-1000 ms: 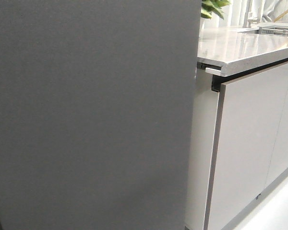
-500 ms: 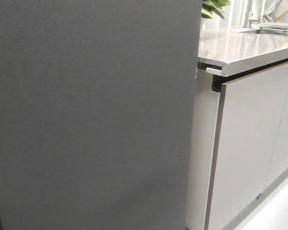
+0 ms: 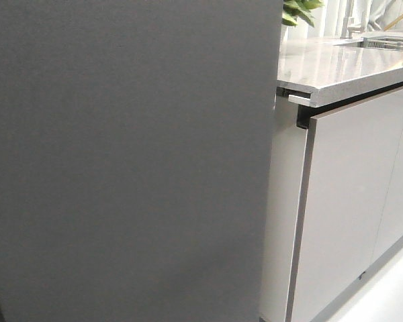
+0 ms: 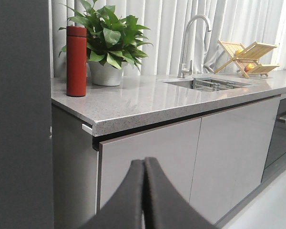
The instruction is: Close fridge door
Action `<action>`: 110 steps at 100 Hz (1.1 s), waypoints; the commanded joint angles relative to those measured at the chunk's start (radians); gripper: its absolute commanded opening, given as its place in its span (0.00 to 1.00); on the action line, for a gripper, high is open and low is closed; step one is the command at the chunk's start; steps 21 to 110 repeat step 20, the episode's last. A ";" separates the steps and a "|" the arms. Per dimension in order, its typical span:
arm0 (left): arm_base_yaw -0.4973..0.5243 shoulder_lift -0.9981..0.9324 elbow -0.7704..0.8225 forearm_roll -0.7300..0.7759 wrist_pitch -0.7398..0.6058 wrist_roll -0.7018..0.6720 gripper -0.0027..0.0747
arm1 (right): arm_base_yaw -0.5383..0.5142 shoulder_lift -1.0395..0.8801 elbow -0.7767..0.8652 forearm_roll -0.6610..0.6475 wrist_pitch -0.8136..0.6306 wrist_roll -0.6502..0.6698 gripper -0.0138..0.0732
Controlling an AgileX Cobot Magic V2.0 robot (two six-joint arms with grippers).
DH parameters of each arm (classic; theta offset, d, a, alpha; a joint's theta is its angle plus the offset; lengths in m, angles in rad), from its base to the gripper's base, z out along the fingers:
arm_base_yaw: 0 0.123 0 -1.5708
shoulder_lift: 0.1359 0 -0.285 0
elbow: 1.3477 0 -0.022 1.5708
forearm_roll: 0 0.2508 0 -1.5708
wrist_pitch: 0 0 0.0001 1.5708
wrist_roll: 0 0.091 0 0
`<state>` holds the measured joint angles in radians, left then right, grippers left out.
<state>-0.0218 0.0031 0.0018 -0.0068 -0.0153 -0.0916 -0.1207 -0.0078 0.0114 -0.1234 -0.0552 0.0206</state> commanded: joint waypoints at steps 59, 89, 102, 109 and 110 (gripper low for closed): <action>-0.002 0.019 0.028 -0.002 -0.077 -0.003 0.01 | -0.006 -0.012 0.012 -0.010 -0.083 -0.001 0.07; -0.002 0.019 0.028 -0.002 -0.077 -0.003 0.01 | -0.006 -0.012 0.012 -0.010 -0.083 -0.001 0.07; -0.002 0.019 0.028 -0.002 -0.077 -0.003 0.01 | -0.006 -0.012 0.012 -0.010 -0.083 -0.001 0.07; -0.002 0.019 0.028 -0.002 -0.077 -0.003 0.01 | -0.006 -0.012 0.012 -0.010 -0.083 -0.001 0.07; -0.002 0.019 0.028 -0.002 -0.077 -0.003 0.01 | -0.006 -0.012 0.012 -0.010 -0.083 -0.001 0.07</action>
